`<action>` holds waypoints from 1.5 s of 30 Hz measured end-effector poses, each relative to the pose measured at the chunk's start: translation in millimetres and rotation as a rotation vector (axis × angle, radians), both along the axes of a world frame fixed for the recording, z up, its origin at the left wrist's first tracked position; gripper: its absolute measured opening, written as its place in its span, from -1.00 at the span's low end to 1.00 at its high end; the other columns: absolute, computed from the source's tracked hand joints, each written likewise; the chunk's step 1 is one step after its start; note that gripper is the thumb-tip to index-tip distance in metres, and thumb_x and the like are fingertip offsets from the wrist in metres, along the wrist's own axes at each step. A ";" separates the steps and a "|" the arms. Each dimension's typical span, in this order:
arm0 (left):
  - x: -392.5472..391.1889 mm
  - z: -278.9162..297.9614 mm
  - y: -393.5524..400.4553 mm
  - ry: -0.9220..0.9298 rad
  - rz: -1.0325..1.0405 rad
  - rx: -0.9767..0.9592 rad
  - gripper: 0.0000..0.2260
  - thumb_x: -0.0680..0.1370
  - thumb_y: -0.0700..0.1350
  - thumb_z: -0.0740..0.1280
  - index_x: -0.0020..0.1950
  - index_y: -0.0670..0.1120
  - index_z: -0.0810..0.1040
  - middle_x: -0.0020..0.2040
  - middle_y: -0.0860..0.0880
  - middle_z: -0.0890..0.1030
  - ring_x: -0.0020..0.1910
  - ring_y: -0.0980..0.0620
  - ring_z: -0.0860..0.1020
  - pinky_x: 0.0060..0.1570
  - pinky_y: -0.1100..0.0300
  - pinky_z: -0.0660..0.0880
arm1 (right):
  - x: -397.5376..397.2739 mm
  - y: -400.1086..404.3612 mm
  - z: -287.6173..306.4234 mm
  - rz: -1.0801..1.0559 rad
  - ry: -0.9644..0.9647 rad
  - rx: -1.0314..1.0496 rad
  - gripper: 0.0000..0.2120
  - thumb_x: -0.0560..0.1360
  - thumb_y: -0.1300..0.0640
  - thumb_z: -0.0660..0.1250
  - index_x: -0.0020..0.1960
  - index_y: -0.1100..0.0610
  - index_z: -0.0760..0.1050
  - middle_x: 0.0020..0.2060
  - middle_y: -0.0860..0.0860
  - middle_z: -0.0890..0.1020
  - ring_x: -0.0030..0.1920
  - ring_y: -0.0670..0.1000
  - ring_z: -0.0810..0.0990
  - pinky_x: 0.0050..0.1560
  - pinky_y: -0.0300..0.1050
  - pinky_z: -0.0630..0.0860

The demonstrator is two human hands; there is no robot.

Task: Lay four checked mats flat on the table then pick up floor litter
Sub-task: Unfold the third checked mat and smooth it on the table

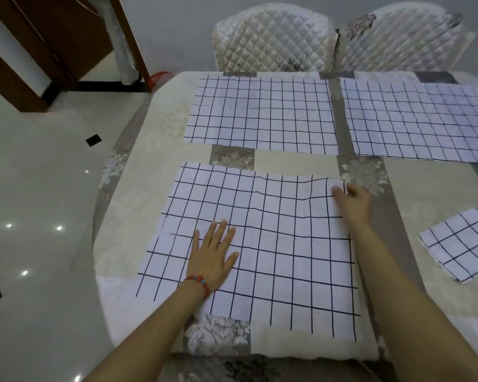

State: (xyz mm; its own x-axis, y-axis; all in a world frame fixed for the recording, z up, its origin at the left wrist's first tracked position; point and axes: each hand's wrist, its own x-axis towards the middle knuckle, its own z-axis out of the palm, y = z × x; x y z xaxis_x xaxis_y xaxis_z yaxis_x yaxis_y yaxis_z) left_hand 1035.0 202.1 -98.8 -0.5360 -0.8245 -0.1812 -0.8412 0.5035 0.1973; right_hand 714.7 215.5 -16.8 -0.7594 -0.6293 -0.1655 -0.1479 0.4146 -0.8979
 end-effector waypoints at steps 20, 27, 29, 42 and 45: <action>-2.5 5.1 1.8 0.000 0.037 -0.013 -0.47 0.51 0.28 -0.21 0.41 0.18 -0.33 0.44 0.16 -0.33 0.42 0.05 -0.41 0.38 0.05 -0.50 | -9.3 8.5 -29.0 -0.061 0.045 0.280 -0.77 0.46 0.18 0.35 0.07 0.27 0.58 0.04 0.23 0.64 0.08 0.22 0.58 0.12 0.00 0.46; -3.3 10.5 -7.3 0.009 0.114 0.031 -0.44 0.56 0.25 -0.06 0.41 0.17 -0.31 0.43 0.13 -0.35 0.41 0.09 -0.39 0.41 0.00 -0.41 | -13.6 2.0 -33.3 -0.069 0.157 0.337 -0.76 0.49 0.08 0.31 0.07 0.18 0.58 0.02 0.21 0.65 0.10 0.24 0.56 0.36 0.10 0.31; -1.6 11.7 -7.2 0.009 0.116 0.031 -0.44 0.56 0.25 -0.05 0.42 0.16 -0.30 0.43 0.13 -0.34 0.42 0.08 -0.39 0.42 -0.01 -0.40 | -14.3 4.1 -34.0 -0.066 0.189 0.382 -0.75 0.50 0.06 0.29 0.09 0.18 0.58 0.03 0.21 0.65 0.12 0.24 0.54 0.42 0.08 0.13; 0.5 8.3 -4.3 -0.020 0.106 -0.011 -0.41 0.50 0.31 -0.15 0.39 0.16 -0.38 0.46 0.09 -0.34 0.46 0.00 -0.36 0.42 -0.05 -0.39 | 96.8 -8.8 -30.2 0.416 0.598 0.113 -0.67 0.52 0.08 0.25 0.26 0.16 0.45 0.40 0.10 0.37 0.41 0.10 0.31 0.39 -0.01 0.15; -0.2 7.8 -3.8 -0.016 0.107 -0.014 -0.39 0.52 0.31 -0.09 0.39 0.16 -0.39 0.46 0.08 -0.34 0.45 -0.01 -0.38 0.42 -0.07 -0.38 | 139.3 -8.0 -54.9 1.011 0.767 0.176 -0.54 0.58 -0.06 0.08 0.45 0.03 0.22 0.52 -0.01 0.15 0.53 0.01 0.05 0.49 0.00 -0.10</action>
State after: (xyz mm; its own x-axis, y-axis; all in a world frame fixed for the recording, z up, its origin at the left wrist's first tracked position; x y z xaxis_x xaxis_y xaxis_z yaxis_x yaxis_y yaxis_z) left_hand 1034.8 198.3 -91.0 -0.4420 -0.8794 -0.1771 -0.8932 0.4134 0.1768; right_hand 854.0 207.5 -71.7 0.1039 -0.9938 -0.0389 -0.9181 -0.0808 -0.3879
